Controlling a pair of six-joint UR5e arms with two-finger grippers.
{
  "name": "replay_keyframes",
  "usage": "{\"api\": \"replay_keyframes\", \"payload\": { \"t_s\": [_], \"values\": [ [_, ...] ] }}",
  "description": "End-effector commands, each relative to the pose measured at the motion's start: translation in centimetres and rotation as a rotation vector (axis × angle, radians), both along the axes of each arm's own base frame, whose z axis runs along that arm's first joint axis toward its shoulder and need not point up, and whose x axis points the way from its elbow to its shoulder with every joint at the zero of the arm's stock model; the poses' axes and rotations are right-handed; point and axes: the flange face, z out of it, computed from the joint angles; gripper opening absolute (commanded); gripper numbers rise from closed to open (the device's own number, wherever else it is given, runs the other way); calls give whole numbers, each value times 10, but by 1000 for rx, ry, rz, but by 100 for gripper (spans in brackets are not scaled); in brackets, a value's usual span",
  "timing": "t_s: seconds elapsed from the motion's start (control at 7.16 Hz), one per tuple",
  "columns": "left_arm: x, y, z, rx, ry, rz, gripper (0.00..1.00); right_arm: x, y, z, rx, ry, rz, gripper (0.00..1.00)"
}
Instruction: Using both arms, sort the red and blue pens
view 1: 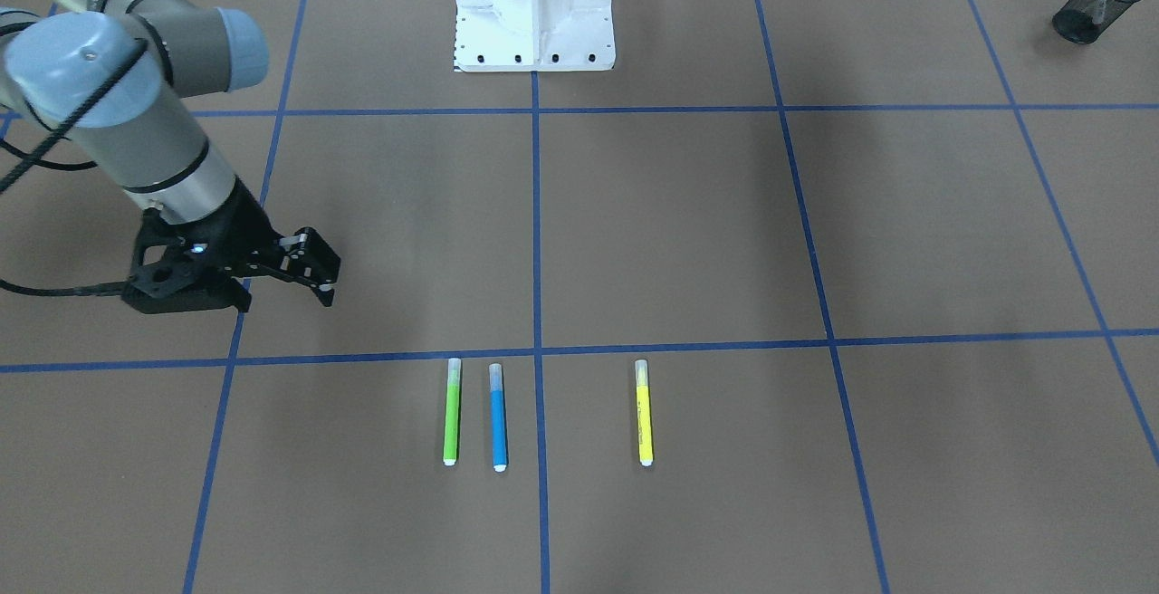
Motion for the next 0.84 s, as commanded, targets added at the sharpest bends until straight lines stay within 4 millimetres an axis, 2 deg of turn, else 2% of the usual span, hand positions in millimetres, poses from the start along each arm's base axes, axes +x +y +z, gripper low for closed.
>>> {"api": "replay_keyframes", "payload": {
  "t_s": [0.0, 0.14, 0.28, 0.56, 0.7],
  "values": [
    [0, 0, 2, -4, 2, 0, 100, -83, 10, -65, -42, 28, 75, 100],
    [0, 0, 2, -4, 2, 0, 100, -123, -5, -86, -69, 44, 101, 100],
    [0, 0, 2, -4, 2, 0, 100, -154, -21, -96, -84, 73, 103, 100],
    [1, 0, 2, -4, 2, 3, 100, -181, -46, -91, -97, 137, 61, 100],
    [1, 0, 2, -4, 2, 2, 100, -180, -55, -86, -90, 143, -5, 100]
  ]
}}
